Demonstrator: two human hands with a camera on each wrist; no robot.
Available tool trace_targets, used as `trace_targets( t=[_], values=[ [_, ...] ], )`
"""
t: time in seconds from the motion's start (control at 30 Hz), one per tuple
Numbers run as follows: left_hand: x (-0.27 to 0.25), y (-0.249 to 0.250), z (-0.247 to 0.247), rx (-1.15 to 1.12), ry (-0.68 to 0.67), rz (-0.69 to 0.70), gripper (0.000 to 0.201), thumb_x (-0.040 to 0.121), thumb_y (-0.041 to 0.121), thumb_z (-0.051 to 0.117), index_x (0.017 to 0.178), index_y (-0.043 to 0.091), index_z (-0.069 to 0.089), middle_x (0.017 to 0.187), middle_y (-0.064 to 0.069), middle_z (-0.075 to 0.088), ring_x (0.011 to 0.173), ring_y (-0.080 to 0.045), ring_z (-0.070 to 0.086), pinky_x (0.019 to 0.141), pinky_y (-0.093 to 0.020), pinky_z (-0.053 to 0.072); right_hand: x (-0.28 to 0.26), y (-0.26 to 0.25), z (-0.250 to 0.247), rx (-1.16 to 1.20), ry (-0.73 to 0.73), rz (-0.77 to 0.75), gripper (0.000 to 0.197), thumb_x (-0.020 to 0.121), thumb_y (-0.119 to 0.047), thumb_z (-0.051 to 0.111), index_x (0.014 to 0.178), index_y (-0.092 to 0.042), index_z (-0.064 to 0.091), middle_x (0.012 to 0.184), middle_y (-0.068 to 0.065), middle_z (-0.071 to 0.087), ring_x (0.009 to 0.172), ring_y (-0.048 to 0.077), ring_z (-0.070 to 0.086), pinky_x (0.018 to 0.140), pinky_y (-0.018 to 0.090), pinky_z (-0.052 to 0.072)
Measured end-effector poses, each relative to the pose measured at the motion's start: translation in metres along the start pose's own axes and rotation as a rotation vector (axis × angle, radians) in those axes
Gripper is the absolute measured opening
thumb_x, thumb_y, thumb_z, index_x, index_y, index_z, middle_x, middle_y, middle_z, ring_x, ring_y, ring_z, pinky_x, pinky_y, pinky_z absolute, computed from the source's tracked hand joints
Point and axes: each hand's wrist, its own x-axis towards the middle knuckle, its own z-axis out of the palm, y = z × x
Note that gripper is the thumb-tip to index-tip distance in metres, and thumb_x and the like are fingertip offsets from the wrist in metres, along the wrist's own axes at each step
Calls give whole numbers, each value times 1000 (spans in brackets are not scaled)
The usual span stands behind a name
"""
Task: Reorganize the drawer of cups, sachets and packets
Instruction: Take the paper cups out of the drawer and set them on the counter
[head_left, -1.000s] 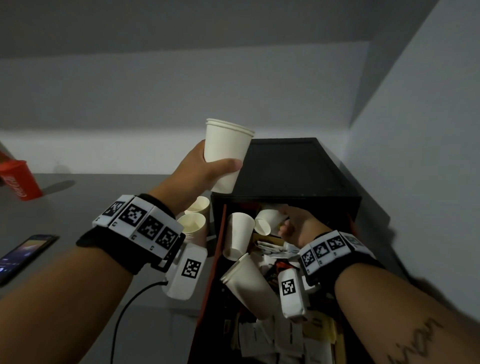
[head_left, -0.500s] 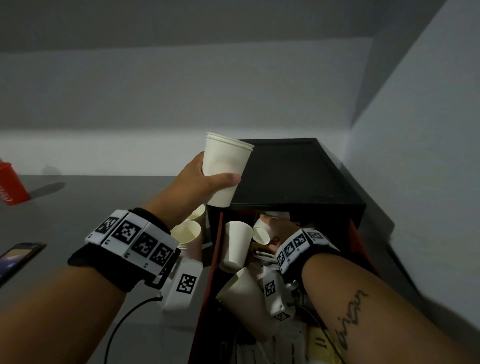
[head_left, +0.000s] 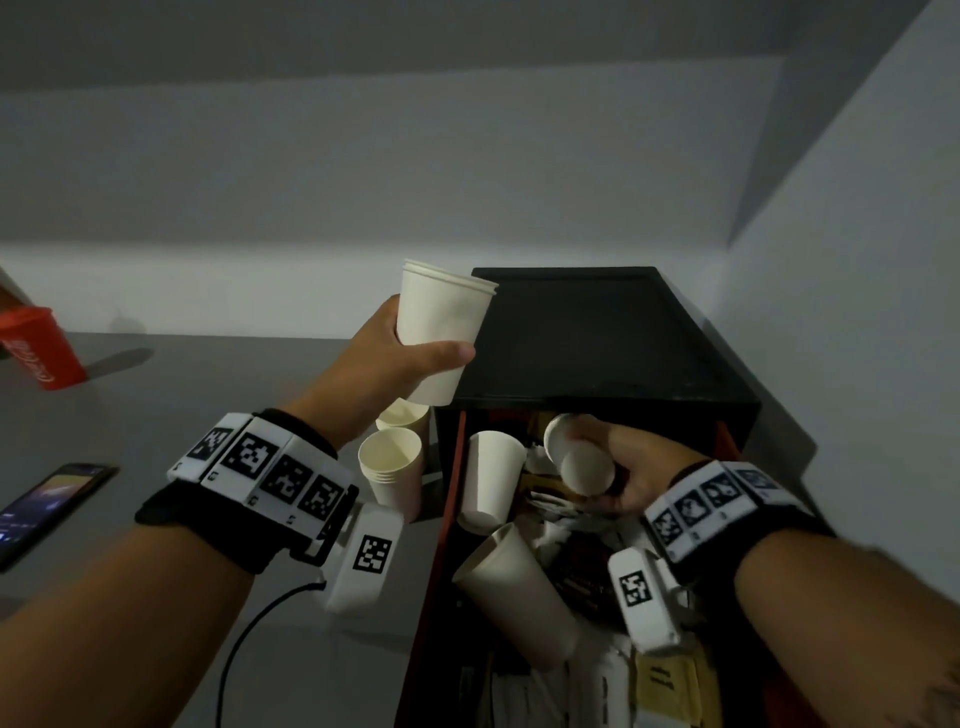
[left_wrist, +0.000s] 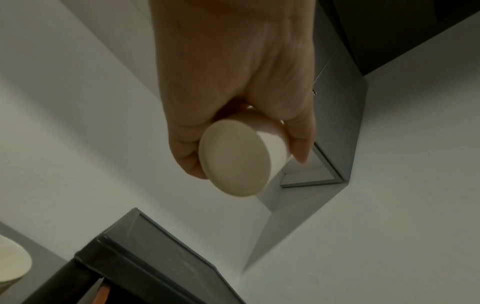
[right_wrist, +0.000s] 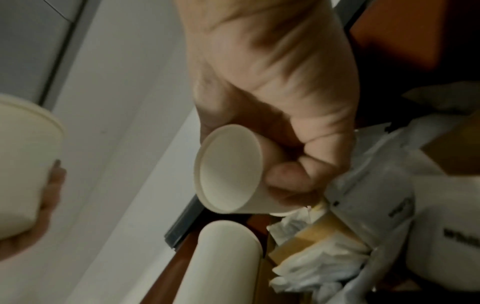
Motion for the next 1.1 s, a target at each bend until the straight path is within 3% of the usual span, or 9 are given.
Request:
trace_targets(
  t=[0.1, 0.23, 0.4, 0.53, 0.67, 0.77, 0.9, 1.0, 1.1],
  values=[
    [-5, 3, -4, 30, 12, 22, 64, 67, 34, 79, 120, 25, 45, 102, 6, 59, 87, -3, 61, 58, -9, 49, -37, -9, -4, -209, 64, 0, 43, 68, -34, 76, 103, -16, 60, 103, 15, 68, 96, 30, 66, 86, 45, 53],
    [-11, 11, -5, 29, -14, 57, 46, 68, 33, 72, 107, 29, 47, 98, 5, 59, 76, 10, 61, 60, -8, 48, -71, -26, -9, -334, 50, -90, 18, 83, -32, 63, 92, -19, 56, 96, 9, 62, 88, 24, 59, 65, 32, 47],
    [-17, 18, 1, 24, -39, 100, 66, 61, 61, 69, 110, 19, 54, 94, 1, 64, 83, -4, 65, 68, -19, 52, -118, -55, 3, -189, -75, -351, 14, 87, -17, 58, 100, -15, 54, 95, 10, 64, 86, 23, 61, 77, 36, 49],
    [-19, 16, 11, 77, -104, 94, 101, 47, 72, 76, 122, 11, 49, 108, -12, 63, 98, -22, 64, 78, -34, 56, -142, -80, 23, -35, -107, -695, 40, 81, -2, 61, 115, -21, 51, 113, 7, 61, 103, 23, 60, 82, 38, 53],
    [-22, 16, 22, 140, -80, 58, 95, 50, 49, 82, 131, 21, 40, 117, 0, 58, 105, -14, 59, 83, -30, 53, -153, -96, 41, 72, 13, -924, 85, 51, -20, 77, 128, -15, 42, 120, 8, 57, 107, 22, 60, 79, 37, 56],
    [-23, 17, 27, 137, -55, 36, 87, 53, 34, 81, 129, 22, 41, 117, 2, 57, 107, -14, 56, 83, -28, 51, -158, -98, 51, 138, 44, -1008, 89, 46, -28, 76, 127, -16, 41, 121, 10, 56, 110, 24, 58, 86, 43, 55],
    [-24, 19, 32, 95, -76, 75, 82, 59, 19, 84, 129, 21, 41, 117, -1, 57, 107, -15, 57, 78, -24, 51, -156, -96, 62, 10, -37, -1010, 89, 51, -20, 82, 130, -12, 42, 119, 11, 60, 108, 26, 60, 87, 44, 54],
    [-24, 19, 33, 48, -45, 112, 82, 58, 23, 80, 129, 19, 41, 116, -3, 59, 102, -15, 60, 76, -25, 55, -154, -92, 66, -110, -157, -901, 86, 51, -21, 81, 128, -10, 46, 117, 6, 63, 108, 19, 61, 93, 37, 50],
    [-25, 14, 26, -10, 0, 126, 89, 52, 33, 83, 129, 16, 42, 115, -6, 60, 101, -16, 61, 77, -27, 55, -154, -88, 61, -184, -179, -819, 93, 51, -30, 76, 135, -13, 41, 131, 2, 54, 121, 15, 51, 102, 34, 42]
  ],
)
